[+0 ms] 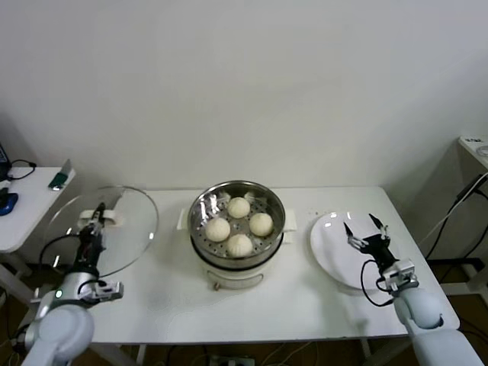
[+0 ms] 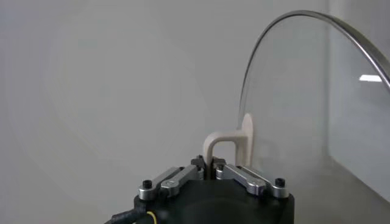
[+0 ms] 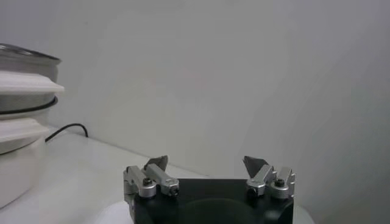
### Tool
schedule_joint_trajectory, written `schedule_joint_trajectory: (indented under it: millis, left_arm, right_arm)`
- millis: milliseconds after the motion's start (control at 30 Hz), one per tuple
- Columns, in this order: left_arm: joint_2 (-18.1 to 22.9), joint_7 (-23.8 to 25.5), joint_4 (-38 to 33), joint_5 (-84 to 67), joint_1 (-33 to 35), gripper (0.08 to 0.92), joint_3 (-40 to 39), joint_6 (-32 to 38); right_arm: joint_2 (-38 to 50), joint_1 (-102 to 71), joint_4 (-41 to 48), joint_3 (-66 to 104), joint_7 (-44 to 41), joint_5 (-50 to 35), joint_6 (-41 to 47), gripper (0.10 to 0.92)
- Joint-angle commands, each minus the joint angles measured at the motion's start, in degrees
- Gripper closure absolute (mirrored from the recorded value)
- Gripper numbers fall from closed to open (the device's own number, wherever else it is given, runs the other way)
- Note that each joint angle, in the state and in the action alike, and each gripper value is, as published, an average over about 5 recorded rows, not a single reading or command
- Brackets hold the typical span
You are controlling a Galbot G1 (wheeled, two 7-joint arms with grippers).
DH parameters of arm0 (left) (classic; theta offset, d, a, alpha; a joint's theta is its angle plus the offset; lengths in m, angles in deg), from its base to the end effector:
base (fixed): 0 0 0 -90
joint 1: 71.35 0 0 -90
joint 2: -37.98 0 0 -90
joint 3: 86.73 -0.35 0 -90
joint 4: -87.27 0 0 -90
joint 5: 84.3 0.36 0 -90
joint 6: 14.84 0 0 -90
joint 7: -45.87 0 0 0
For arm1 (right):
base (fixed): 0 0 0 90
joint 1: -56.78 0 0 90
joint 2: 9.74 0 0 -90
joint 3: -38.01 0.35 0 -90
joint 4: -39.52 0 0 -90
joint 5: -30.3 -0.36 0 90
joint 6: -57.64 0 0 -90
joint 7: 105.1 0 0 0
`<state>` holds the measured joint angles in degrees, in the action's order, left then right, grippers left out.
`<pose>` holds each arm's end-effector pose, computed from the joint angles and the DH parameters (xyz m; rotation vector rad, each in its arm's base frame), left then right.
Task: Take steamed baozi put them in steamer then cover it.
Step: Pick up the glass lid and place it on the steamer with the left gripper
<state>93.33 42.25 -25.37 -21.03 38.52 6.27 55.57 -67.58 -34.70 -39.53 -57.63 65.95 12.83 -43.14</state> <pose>0.2563 0.1345 -0.2670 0.2870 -2.0531 -2.3084 0.3420 -0.1933 -0.3816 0.2940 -3.0282 0.3931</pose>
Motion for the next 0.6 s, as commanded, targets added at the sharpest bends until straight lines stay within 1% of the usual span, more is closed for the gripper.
schedule_joint_trajectory:
  millis: [33, 100, 167, 233, 333, 467, 600]
  left_arm:
    - [-6.78, 4.92, -11.73, -0.05, -9.04, 0.852, -17.05, -14.63]
    - [-6.82, 7.54, -11.39, 1.31, -14.21, 0.852, -23.00, -17.48]
    - [-5.75, 10.41, -10.03, 2.77, -19.58, 0.852, -28.59, -20.13]
    - [-3.16, 14.06, -7.84, 4.91, -24.80, 0.852, -33.48, -22.41]
    - [2.71, 18.45, -3.59, 8.33, -30.52, 0.852, -38.83, -24.39]
    - [9.51, 20.47, 1.18, 11.08, -34.70, 0.852, -43.48, -25.41]
    - [15.01, 21.16, 4.02, 13.18, -35.57, 0.852, -44.28, -25.41]
  right_arm:
    - [0.19, 2.06, 0.70, -1.83, -0.12, 0.61, 0.40, 0.203]
    - [0.03, 2.42, 0.82, -1.95, -0.12, 0.68, 0.46, 0.203]
    - [-0.10, 2.67, 1.01, -1.95, -0.12, 0.80, 0.48, 0.203]
    - [-0.28, 2.81, 1.26, -1.86, -0.11, 1.01, 0.42, 0.203]
    - [-0.69, 2.85, 1.50, -1.56, -0.11, 1.37, 0.29, 0.203]
    - [-1.01, 2.46, 1.46, -0.92, -0.10, 2.07, 0.09, 0.203]
    - [-1.00, 1.93, 1.42, -0.24, -0.10, 2.62, -0.01, 0.203]
